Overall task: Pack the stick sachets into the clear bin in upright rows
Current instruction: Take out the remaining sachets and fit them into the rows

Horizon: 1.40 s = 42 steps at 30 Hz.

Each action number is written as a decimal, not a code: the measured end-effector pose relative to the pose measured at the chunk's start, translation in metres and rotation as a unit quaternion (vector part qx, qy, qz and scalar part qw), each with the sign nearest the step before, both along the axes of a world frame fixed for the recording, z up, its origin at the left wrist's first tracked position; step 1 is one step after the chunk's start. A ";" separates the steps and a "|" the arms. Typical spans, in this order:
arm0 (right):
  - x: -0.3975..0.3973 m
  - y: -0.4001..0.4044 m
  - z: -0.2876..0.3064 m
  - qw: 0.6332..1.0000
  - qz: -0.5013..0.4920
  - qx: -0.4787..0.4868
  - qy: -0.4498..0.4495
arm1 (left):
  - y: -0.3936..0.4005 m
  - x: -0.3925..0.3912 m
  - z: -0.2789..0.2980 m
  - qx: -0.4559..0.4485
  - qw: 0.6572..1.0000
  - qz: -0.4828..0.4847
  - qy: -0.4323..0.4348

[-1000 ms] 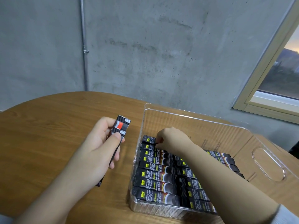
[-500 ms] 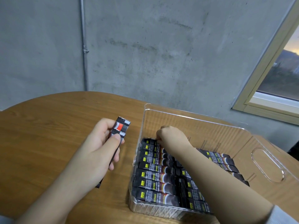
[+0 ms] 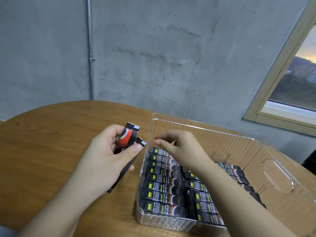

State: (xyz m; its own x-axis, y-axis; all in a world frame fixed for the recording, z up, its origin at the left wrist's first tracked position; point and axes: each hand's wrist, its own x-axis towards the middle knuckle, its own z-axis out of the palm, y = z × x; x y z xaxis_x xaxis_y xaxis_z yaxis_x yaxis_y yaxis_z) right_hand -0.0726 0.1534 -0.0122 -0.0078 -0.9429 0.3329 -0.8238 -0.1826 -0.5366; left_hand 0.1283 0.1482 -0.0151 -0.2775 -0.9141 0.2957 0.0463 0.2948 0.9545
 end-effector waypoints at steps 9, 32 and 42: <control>0.030 0.031 0.019 0.962 0.151 -0.005 -0.228 | -0.002 -0.023 0.022 -0.046 0.996 0.069 -0.045; -0.011 0.034 -0.002 0.997 0.027 -0.042 0.059 | -0.011 -0.033 0.013 -0.126 0.962 0.016 -0.242; -0.030 0.009 -0.011 0.987 -0.121 0.092 0.045 | -0.016 -0.028 0.008 -0.089 0.985 0.051 -0.141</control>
State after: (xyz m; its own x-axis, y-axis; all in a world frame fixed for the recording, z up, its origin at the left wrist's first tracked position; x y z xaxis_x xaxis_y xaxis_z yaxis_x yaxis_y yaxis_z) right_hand -0.1029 0.1622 -0.0234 -0.2183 -0.9618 0.1650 -0.8774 0.1194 -0.4646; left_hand 0.1007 0.1322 -0.0076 -0.2806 -0.8824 0.3776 -0.2517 0.4473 0.8582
